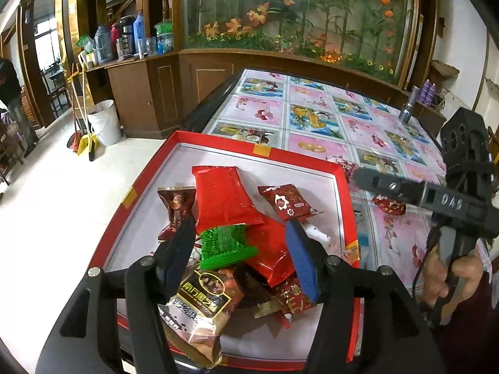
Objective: Organize snacks
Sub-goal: 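Open left gripper to drop green packet while right gripper releases red candy into box, then move left gripper to pink Lotso packet while right gripper grasps another red gold-lettered candy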
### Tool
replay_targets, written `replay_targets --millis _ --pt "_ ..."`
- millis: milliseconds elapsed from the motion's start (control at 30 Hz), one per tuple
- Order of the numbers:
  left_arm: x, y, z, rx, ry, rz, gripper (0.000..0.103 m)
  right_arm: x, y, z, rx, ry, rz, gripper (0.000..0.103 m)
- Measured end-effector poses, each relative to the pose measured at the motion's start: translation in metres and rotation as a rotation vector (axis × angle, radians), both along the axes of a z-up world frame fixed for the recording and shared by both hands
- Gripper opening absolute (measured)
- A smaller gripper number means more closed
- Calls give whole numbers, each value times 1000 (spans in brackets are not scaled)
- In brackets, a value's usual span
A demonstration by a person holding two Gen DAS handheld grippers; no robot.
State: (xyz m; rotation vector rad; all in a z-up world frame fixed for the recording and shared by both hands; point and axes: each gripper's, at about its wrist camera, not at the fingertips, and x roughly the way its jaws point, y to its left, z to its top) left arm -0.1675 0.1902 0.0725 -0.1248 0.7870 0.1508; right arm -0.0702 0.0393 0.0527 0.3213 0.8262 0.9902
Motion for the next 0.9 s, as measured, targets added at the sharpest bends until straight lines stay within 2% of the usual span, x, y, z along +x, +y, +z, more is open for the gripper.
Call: replay_targets --millis 200,300,400,500,700,900 --pt "7 -17 -1 6 15 -34 61 11 -48 4 -5 -17 -109 52" --pt "13 -31 -1 18 22 -57 73 17 -80 6 -14 -28 -179 54" --pt "20 -49 1 52 26 -94 74 20 -105 9 -68 -64 -250 59" --pt "29 -66 5 95 28 -133 75 20 -115 9 -128 -93 -272 60" --pt "48 -89 14 193 26 -188 77 19 -102 -2 -260 -116 -209 64" --pt "57 -93 14 186 26 -208 78 18 -79 -23 -369 -131 -146 64"
